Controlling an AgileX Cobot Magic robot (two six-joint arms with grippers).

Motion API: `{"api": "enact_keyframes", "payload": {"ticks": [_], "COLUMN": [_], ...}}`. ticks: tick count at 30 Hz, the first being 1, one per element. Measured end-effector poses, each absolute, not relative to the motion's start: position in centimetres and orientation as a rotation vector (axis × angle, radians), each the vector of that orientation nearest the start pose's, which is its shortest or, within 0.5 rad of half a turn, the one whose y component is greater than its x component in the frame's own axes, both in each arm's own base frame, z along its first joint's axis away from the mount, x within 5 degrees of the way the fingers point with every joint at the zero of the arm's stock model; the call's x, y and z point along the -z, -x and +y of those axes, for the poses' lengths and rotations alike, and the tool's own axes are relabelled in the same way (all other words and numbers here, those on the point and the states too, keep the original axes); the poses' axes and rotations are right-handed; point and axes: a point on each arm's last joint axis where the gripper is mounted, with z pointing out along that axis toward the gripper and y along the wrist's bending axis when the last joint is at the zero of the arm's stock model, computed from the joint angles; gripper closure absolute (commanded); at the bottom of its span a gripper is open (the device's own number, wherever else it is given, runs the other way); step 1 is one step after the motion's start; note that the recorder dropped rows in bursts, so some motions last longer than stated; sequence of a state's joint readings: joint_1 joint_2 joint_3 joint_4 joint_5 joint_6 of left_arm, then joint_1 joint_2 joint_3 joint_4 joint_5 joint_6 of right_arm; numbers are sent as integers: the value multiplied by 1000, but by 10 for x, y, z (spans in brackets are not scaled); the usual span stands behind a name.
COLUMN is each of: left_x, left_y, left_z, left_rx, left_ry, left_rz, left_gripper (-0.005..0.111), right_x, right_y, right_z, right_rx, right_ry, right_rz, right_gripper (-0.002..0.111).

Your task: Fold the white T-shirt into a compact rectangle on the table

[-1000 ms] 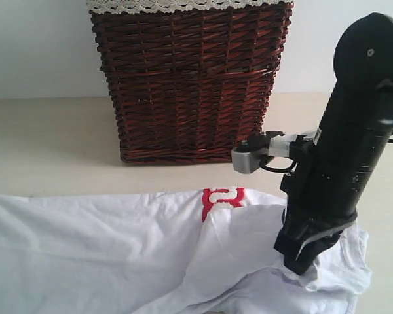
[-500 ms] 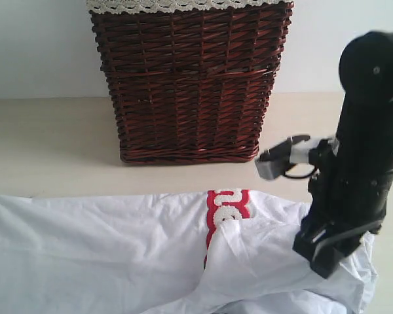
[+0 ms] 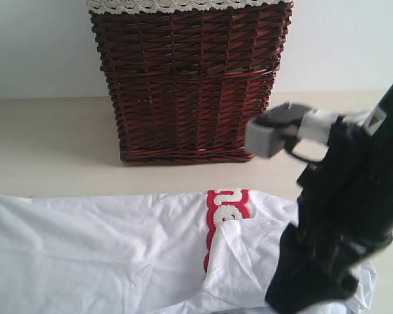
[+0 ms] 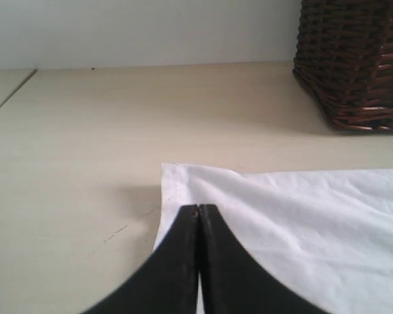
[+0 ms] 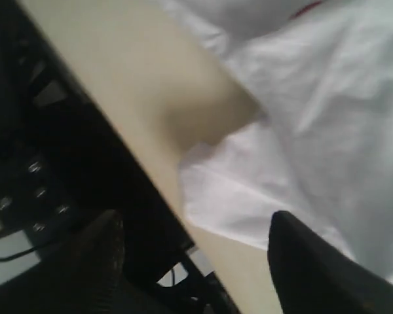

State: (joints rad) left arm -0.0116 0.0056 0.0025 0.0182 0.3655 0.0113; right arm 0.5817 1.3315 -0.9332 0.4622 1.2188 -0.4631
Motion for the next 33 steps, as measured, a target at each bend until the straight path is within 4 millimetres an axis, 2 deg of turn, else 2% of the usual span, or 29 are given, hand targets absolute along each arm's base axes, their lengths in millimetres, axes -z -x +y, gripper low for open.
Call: {"api": "enact_keyframes", "payload": {"ticks": [3, 9, 15, 18, 22, 28, 33], "left_x": [-179, -179, -179, -179, -179, -179, -179], "left_y": [-53, -53, -53, -53, -53, -53, -53], "left_z": [0, 0, 0, 0, 0, 0, 0], "left_rx": [-18, -18, -18, -18, -18, -18, -18], "left_ry": [-32, -32, -32, -32, -32, -32, -32], "left_rz": [1857, 1857, 1857, 1857, 1857, 1857, 1857], "left_gripper": [107, 107, 107, 107, 107, 107, 107], "right_x": [-254, -226, -210, -196, -174, -143, -131], "right_y": [-138, -107, -82, -80, -80, -65, -70], "right_z": [168, 168, 190, 202, 211, 224, 226], "right_rx": [-712, -348, -295, -167, 50, 243, 458], "right_ry": [1517, 1693, 1820, 1829, 1807, 1850, 1748], "right_rz": [2737, 2805, 2603, 2541, 2540, 2557, 2498], "right_gripper": [47, 47, 47, 47, 47, 47, 50]}}
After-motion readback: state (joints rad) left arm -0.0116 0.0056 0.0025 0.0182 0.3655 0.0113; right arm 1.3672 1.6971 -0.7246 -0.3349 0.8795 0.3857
